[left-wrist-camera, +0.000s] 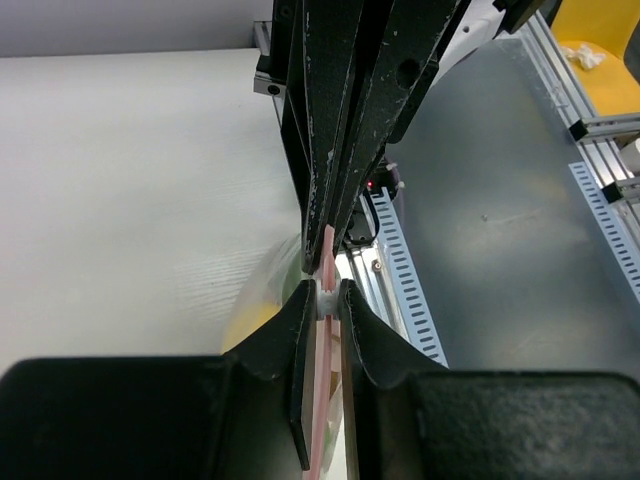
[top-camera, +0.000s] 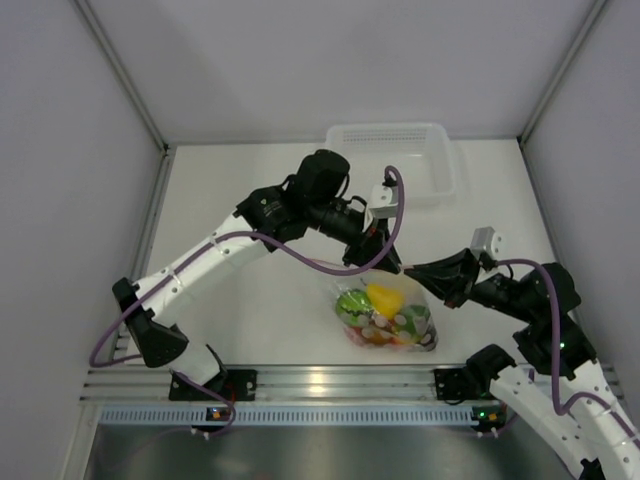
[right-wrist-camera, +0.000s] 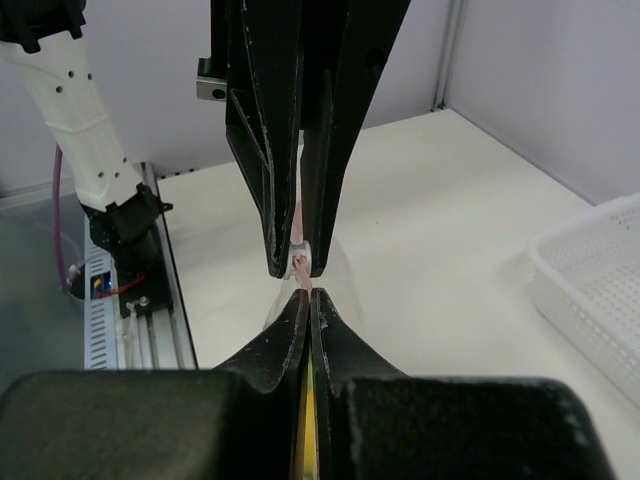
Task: Open the zip-top bag and remove the fake food
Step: Unzip the zipper food storage bag at the center of the board, then open the zipper of the food storage bag at the center of the board.
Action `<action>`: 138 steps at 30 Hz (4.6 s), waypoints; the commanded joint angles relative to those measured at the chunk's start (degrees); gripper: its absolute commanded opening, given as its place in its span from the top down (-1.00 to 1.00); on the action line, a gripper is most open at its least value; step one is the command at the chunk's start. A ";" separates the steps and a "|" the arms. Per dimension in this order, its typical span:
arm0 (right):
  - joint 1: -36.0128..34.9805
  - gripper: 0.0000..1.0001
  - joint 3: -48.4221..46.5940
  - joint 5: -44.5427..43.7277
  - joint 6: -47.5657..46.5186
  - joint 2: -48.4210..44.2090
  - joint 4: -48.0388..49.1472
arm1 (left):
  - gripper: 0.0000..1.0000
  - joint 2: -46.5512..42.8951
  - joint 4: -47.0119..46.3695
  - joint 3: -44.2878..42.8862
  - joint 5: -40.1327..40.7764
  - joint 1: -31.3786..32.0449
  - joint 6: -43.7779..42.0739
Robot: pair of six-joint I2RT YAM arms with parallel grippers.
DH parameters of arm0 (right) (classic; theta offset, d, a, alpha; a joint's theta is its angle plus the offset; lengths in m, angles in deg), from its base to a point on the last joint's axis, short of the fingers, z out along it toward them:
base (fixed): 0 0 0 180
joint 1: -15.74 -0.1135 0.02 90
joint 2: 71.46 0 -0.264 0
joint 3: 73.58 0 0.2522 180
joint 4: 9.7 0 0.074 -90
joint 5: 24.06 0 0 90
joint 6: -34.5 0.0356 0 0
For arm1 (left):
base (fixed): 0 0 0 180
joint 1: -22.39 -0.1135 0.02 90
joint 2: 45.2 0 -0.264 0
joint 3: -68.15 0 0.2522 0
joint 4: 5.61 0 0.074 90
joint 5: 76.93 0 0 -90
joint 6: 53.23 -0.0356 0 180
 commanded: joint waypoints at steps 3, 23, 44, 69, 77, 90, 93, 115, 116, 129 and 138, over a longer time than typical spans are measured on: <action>-0.61 1.00 -2.50 -3.77 -0.54 0.20 6.76 | 1.00 -3.01 0.45 2.30 -0.99 -1.50 -2.03; -0.52 1.00 -6.45 -9.22 -3.35 -0.06 5.01 | 1.00 -10.13 1.33 13.90 -6.18 -17.24 -6.25; -0.61 1.00 -12.16 -17.22 -6.60 -3.14 -1.58 | 1.00 -12.68 1.33 19.88 -6.09 -24.10 -7.13; -0.61 1.00 -15.42 -19.42 -7.22 -5.25 -6.69 | 1.00 -15.05 1.33 21.72 -3.28 -24.10 -7.39; -0.61 1.00 -12.87 -7.21 -6.08 -2.53 -3.53 | -0.03 -12.94 1.33 16.72 -8.55 -24.01 -4.40; -0.61 1.00 -6.54 5.98 -9.59 -0.42 -2.03 | -0.86 -7.23 1.33 4.23 -3.64 -21.73 0.35; -0.61 1.00 -3.73 6.60 -8.89 0.90 0.60 | -0.84 -7.49 1.42 5.72 -3.11 -21.37 -1.14; -0.61 1.00 -0.03 13.81 -6.51 3.37 5.44 | -0.71 -16.02 1.25 17.68 11.48 -10.58 -7.30; -0.61 1.00 -0.30 13.46 -6.69 3.28 5.18 | -0.69 -16.11 1.16 17.94 11.14 -9.78 -7.30; -0.61 1.00 -7.67 0.78 -5.80 8.02 0.44 | -0.96 -16.90 -5.26 14.44 20.18 -9.68 -2.20; -0.52 1.00 -19.01 16.18 -18.71 14.69 -10.71 | -0.96 -15.49 -5.26 9.33 16.15 -12.06 -3.87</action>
